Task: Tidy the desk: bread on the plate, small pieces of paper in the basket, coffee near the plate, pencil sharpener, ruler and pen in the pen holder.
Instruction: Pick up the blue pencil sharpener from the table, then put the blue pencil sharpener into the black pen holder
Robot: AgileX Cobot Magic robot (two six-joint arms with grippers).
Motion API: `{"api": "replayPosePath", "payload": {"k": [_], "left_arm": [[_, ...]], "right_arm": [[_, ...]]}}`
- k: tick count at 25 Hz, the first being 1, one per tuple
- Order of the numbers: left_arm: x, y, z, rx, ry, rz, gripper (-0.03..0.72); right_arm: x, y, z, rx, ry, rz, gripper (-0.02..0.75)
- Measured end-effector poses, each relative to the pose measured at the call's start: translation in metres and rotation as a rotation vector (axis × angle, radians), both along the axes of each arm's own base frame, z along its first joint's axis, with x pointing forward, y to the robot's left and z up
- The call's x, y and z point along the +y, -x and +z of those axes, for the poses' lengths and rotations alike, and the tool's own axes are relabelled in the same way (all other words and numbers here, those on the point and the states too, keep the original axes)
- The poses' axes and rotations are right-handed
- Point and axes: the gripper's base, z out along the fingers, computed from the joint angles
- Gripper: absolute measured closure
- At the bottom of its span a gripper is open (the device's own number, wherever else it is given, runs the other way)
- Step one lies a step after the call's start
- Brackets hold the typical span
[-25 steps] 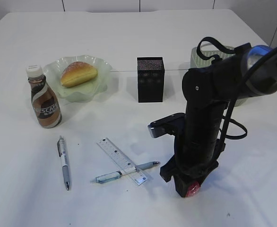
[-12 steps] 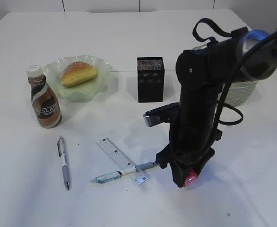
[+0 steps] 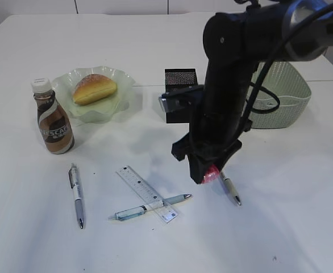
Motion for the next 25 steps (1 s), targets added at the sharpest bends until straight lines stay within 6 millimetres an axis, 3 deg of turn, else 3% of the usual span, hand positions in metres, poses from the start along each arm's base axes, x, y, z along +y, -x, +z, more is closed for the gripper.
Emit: {"api": "replayPosePath", "payload": {"k": [6,11,12,19,25], "left_arm": [[0.000,0.000,0.000,0.000,0.000,0.000,0.341],[0.000,0.000,0.000,0.000,0.000,0.000,0.341],[0.000,0.000,0.000,0.000,0.000,0.000,0.341],[0.000,0.000,0.000,0.000,0.000,0.000,0.341],[0.000,0.000,0.000,0.000,0.000,0.000,0.341]], "right_arm": [[0.010,-0.031,0.044,-0.238,-0.059,0.010,0.397],[0.012,-0.046,0.059,-0.393,-0.075,0.015,0.398],[0.013,-0.055,0.066,-0.492,-0.077,-0.005,0.398],[0.016,-0.074,0.073,-0.700,-0.117,-0.049,0.398],[0.019,-0.092,0.064,-0.854,-0.136,-0.082,0.398]]}}
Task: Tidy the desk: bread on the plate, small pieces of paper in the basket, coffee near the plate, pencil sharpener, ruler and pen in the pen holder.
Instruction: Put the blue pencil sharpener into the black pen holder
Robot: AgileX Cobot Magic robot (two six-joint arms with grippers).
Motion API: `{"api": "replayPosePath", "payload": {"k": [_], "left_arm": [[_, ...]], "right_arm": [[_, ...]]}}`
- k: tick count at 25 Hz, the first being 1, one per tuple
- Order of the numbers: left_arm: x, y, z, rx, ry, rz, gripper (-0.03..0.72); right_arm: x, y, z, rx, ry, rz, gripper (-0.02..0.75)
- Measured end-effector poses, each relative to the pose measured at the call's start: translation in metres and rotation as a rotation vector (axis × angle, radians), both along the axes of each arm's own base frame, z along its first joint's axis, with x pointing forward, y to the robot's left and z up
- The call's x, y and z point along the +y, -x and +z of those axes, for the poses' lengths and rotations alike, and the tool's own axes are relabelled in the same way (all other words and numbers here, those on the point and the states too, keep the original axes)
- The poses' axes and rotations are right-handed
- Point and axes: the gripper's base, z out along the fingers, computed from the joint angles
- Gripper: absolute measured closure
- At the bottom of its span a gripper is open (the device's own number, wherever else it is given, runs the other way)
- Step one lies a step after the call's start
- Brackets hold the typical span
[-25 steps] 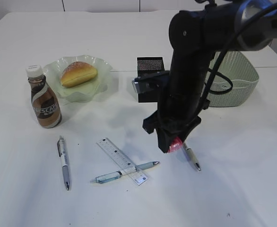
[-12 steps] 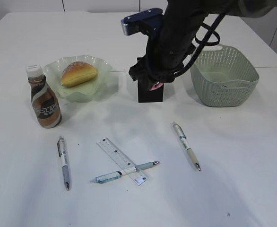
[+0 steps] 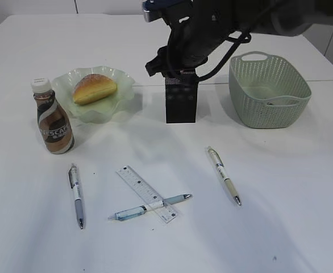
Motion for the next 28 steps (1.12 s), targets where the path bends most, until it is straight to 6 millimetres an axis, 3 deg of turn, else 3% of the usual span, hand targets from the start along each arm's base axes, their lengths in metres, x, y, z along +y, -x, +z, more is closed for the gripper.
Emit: {"api": "replayPosePath", "payload": {"k": [5,13,18,22,28], "left_arm": [[0.000,0.000,0.000,0.000,0.000,0.000,0.341],[0.000,0.000,0.000,0.000,0.000,0.000,0.341],[0.000,0.000,0.000,0.000,0.000,0.000,0.341],[0.000,0.000,0.000,-0.003,0.001,0.000,0.341],[0.000,0.000,0.000,-0.007,-0.004,0.000,0.341]], "right_arm": [[-0.001,-0.014,-0.008,-0.091,-0.027,-0.017,0.398],[-0.020,-0.032,-0.005,-0.195,-0.101,-0.046,0.398],[-0.025,-0.039,-0.020,-0.185,-0.097,-0.055,0.398],[-0.024,-0.046,-0.043,-0.171,-0.092,-0.046,0.398],[-0.022,-0.049,-0.050,-0.191,-0.108,-0.033,0.398]]}}
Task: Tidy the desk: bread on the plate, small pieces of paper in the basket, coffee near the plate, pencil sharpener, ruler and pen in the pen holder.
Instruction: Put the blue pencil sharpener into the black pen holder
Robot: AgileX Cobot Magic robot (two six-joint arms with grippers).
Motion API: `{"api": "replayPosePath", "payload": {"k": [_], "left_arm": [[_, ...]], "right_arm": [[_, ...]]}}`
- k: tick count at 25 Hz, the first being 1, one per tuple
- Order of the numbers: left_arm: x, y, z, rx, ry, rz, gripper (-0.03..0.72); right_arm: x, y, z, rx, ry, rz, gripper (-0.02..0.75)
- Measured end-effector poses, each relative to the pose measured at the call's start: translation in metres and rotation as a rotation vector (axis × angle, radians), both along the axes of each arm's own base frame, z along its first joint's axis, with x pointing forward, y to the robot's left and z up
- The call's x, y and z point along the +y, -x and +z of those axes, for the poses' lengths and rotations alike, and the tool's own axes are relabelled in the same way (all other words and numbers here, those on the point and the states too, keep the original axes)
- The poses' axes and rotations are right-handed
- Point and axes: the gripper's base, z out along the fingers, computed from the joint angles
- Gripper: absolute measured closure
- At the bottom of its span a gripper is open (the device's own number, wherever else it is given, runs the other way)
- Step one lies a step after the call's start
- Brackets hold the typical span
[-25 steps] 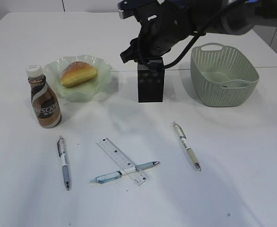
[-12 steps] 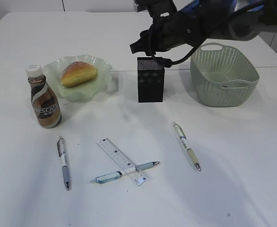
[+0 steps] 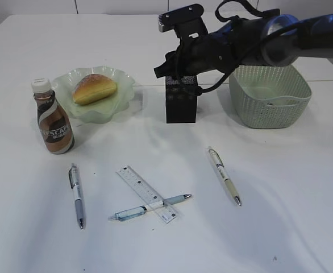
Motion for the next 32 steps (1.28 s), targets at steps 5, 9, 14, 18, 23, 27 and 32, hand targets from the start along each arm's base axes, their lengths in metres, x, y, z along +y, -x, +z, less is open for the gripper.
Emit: {"api": "replayPosePath", "payload": {"k": [5,9,14,18,23,27,32], "left_arm": [[0.000,0.000,0.000,0.000,-0.002,0.000,0.341],[0.000,0.000,0.000,0.000,-0.002,0.000,0.322],[0.000,0.000,0.000,-0.005,-0.002,0.000,0.338],[0.000,0.000,0.001,-0.007,-0.001,0.000,0.340],[0.000,0.000,0.001,-0.007,-0.001,0.000,0.340],[0.000,0.000,0.001,-0.007,-0.001,0.000,0.340],[0.000,0.000,0.001,-0.007,-0.001,0.000,0.340]], "right_arm": [[-0.001,-0.003,-0.006,-0.002,-0.003,0.001,0.398],[-0.005,-0.007,-0.010,-0.016,-0.012,-0.002,0.399],[-0.009,-0.008,-0.009,-0.025,-0.026,-0.009,0.399],[-0.010,-0.009,-0.008,-0.025,-0.030,-0.012,0.399],[-0.010,-0.009,-0.009,-0.023,-0.034,-0.015,0.398],[-0.010,-0.008,-0.010,-0.011,-0.028,-0.019,0.396],[-0.011,-0.008,-0.011,0.003,-0.022,-0.025,0.372]]}}
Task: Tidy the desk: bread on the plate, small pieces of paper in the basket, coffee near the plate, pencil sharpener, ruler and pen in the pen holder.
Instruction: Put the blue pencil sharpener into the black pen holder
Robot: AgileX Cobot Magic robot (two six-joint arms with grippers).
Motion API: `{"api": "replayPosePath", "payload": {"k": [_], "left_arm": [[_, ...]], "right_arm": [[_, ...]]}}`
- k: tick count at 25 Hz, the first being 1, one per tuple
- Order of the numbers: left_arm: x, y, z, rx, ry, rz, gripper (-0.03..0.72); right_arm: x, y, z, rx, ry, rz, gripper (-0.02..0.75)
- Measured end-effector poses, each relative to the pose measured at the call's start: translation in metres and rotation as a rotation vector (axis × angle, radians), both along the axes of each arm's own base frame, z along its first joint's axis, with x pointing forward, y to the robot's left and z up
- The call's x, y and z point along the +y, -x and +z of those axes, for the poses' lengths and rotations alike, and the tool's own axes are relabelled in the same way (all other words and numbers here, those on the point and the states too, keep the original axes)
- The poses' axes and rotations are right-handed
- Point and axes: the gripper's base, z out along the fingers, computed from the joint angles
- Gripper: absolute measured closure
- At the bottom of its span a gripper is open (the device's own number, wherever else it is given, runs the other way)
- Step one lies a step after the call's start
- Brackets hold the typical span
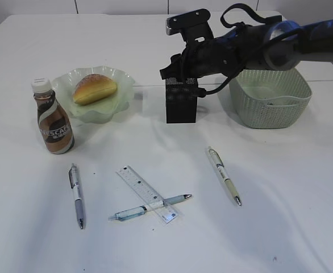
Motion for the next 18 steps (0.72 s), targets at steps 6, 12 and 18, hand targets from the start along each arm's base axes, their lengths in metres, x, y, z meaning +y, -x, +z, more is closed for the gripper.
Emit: {"api": "replayPosePath", "payload": {"k": [6,12,18], "left_arm": [[0.0000,-0.0001,0.0001,-0.002,0.000,0.000,0.341],[0.0000,-0.0001,0.0001,-0.002,0.000,0.000,0.341],[0.0000,-0.0001,0.0001,-0.002,0.000,0.000,0.341]], "right_arm": [[-0.0014,0.0011,-0.0023,0.027,0.014,-0.010,0.316],[-0.0010,0.0015,-0.0026,0.039,-0.013,-0.022,0.308],[-0.0021,0.0015,0.0011,0.094,-0.029,-0.060,0.308]]}}
